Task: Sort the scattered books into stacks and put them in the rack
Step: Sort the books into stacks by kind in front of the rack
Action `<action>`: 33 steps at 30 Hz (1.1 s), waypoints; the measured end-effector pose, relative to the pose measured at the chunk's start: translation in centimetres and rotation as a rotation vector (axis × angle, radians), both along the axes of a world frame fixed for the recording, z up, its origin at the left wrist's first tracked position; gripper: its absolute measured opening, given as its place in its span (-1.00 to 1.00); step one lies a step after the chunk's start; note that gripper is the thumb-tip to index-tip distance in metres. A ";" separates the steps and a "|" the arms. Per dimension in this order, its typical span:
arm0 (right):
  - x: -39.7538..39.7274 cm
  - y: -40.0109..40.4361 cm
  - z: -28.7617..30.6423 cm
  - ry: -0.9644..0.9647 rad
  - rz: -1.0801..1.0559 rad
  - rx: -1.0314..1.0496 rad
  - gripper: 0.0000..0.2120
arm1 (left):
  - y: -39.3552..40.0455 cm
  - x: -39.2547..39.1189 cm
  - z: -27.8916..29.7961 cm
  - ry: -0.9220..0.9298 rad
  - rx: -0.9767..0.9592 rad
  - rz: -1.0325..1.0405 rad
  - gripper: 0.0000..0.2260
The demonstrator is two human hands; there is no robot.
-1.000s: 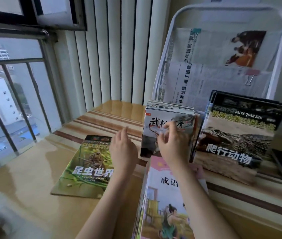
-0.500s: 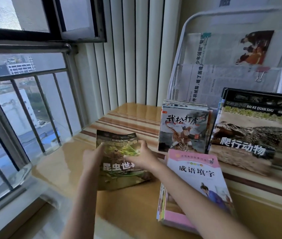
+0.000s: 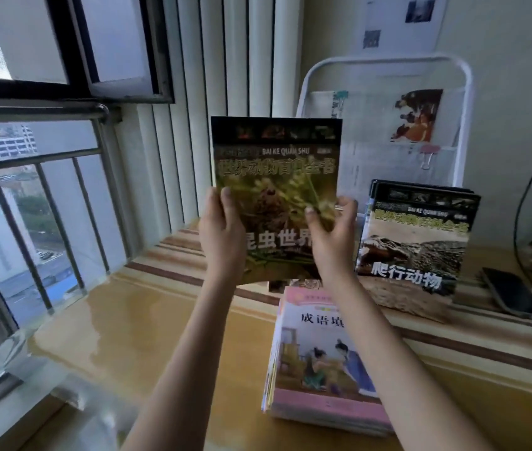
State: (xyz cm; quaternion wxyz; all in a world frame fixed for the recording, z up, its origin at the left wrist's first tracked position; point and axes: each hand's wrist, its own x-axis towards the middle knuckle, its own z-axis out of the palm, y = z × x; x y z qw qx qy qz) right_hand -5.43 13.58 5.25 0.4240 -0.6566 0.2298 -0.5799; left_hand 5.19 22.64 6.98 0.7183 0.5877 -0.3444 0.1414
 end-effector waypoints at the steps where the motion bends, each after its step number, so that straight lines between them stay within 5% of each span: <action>1: -2.0 -1.4 0.3 -0.026 -0.129 -0.038 -0.68 | -2.1 -1.6 0.3 -0.035 0.041 -0.051 -0.77; 5: -9.7 -6.9 -1.2 -0.029 -0.564 -0.059 -0.65 | -10.7 -8.5 -1.6 -0.119 0.316 -0.384 -0.73; 10: -13.8 -12.7 -6.3 0.096 -0.756 -0.005 -0.64 | -17.2 -12.2 -6.2 -0.144 0.501 -0.430 -0.43; 13: -14.1 -14.1 -8.5 0.232 -0.739 0.093 -0.42 | -18.8 -12.7 -8.7 -0.205 0.561 -0.439 -0.11; 17: -14.1 -14.7 -9.6 0.187 -0.537 0.246 -0.12 | -20.2 -12.4 -9.9 -0.186 0.572 -0.413 -0.03; 21: -14.4 -16.1 -11.2 0.180 -0.464 0.457 -0.51 | -20.7 -12.5 -10.0 -0.077 0.556 -0.412 0.01; 28: -14.1 -15.9 -12.0 0.161 -0.503 0.335 -0.61 | -20.7 -12.3 -9.9 0.013 0.437 -0.418 -0.15; 33: -14.6 -15.0 -11.8 0.140 -0.519 0.328 -0.41 | -20.5 -12.5 -9.2 0.060 0.410 -0.440 -0.51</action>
